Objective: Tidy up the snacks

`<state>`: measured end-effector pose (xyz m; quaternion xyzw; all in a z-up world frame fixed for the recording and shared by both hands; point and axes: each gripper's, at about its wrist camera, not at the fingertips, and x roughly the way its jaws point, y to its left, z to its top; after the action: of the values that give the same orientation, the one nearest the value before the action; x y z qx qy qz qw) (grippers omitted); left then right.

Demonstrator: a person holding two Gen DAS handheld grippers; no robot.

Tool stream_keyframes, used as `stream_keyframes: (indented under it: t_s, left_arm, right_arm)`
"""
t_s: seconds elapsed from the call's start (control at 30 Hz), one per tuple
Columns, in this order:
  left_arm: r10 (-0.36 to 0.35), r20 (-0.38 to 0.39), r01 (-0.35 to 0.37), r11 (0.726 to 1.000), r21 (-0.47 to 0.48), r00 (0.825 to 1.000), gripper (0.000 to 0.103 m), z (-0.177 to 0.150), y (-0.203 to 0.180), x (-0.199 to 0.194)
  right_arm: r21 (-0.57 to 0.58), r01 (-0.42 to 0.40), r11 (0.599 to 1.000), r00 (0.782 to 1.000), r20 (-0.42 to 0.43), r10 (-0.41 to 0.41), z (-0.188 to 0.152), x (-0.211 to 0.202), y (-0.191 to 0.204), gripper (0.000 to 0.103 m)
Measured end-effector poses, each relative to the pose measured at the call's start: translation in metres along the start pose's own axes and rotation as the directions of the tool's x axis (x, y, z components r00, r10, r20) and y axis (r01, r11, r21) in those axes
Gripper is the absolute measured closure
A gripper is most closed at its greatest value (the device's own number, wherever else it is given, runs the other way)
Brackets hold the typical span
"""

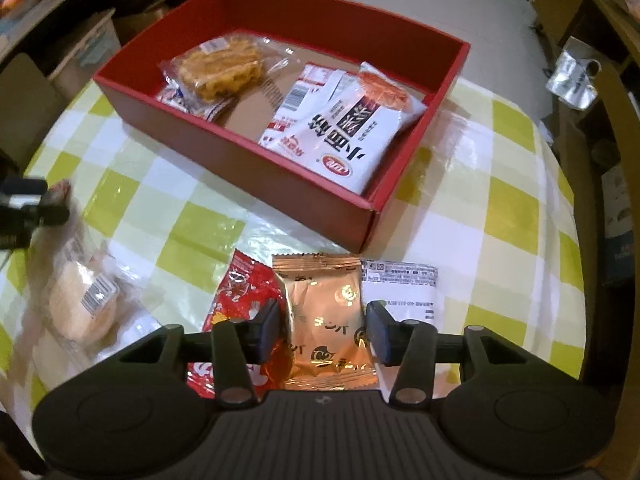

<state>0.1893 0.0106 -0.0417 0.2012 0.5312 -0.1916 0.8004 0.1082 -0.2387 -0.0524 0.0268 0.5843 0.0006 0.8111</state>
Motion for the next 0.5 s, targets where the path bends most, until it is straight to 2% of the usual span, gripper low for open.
stream_keyframes:
  t_s: [0.03, 0.07, 0.1, 0.13, 0.17, 0.2, 0.23, 0.27, 0.3, 0.37, 0.43, 0.5]
  left_arm:
    - [-0.009, -0.01, 0.009, 1.0, -0.001, 1.0, 0.041, 0.002, 0.001, 0.003]
    - [-0.016, -0.028, 0.016, 1.0, 0.002, 0.999, 0.033, 0.004, 0.003, 0.009]
    - [-0.012, -0.047, 0.012, 1.0, -0.008, 0.999, 0.025, 0.005, 0.005, 0.016]
    - [-0.001, -0.061, 0.0, 1.0, -0.012, 0.998, 0.023, 0.005, 0.007, 0.023]
    - [0.011, -0.071, -0.01, 1.0, 0.005, 0.997, 0.012, 0.005, 0.007, 0.03]
    - [0.029, -0.056, -0.027, 0.999, 0.023, 0.998, 0.003, 0.005, 0.009, 0.031]
    - [0.036, -0.057, -0.034, 0.999, 0.039, 0.998, 0.002, 0.005, 0.011, 0.033]
    - [0.02, -0.058, -0.018, 1.0, 0.025, 0.998, 0.003, 0.003, 0.014, 0.034]
    - [0.003, -0.061, -0.002, 1.0, 0.006, 0.998, 0.007, 0.001, 0.017, 0.034]
    - [-0.007, -0.062, 0.007, 1.0, 0.006, 0.998, 0.01, -0.001, 0.018, 0.03]
    - [0.017, -0.058, -0.015, 1.0, 0.027, 0.998, 0.013, -0.006, 0.013, 0.026]
    - [0.043, -0.06, -0.041, 0.999, 0.027, 0.997, 0.019, -0.01, 0.01, 0.021]
  right_arm:
    - [0.004, -0.002, 1.0, 1.0, 0.002, 0.002, 0.0, 0.003, -0.002, 0.035]
    - [0.01, -0.012, 1.0, 1.0, 0.009, 0.012, 0.0, 0.005, -0.003, 0.023]
    - [0.015, -0.028, 1.0, 0.999, 0.015, 0.028, 0.0, 0.007, -0.004, 0.018]
    - [0.017, -0.04, 0.999, 0.999, 0.021, 0.04, 0.0, 0.009, -0.002, 0.012]
    - [0.013, -0.036, 0.999, 0.999, 0.02, 0.036, 0.0, 0.01, 0.0, 0.012]
    - [0.001, -0.024, 1.0, 1.0, 0.017, 0.024, 0.0, 0.011, 0.003, 0.014]
    - [0.007, -0.022, 1.0, 1.0, 0.013, 0.022, 0.0, 0.01, 0.004, 0.015]
    - [0.012, -0.027, 1.0, 1.0, 0.012, 0.027, -0.001, 0.008, 0.006, 0.023]
    - [0.01, -0.034, 0.999, 0.999, 0.008, 0.034, -0.002, 0.005, 0.007, 0.035]
    - [0.014, -0.062, 0.998, 0.998, 0.004, 0.062, -0.004, 0.0, 0.009, 0.054]
    - [0.023, -0.085, 0.996, 0.996, -0.004, 0.085, -0.008, -0.003, 0.011, 0.056]
    - [-0.006, -0.05, 0.999, 0.999, -0.018, 0.05, -0.014, -0.002, 0.018, 0.058]
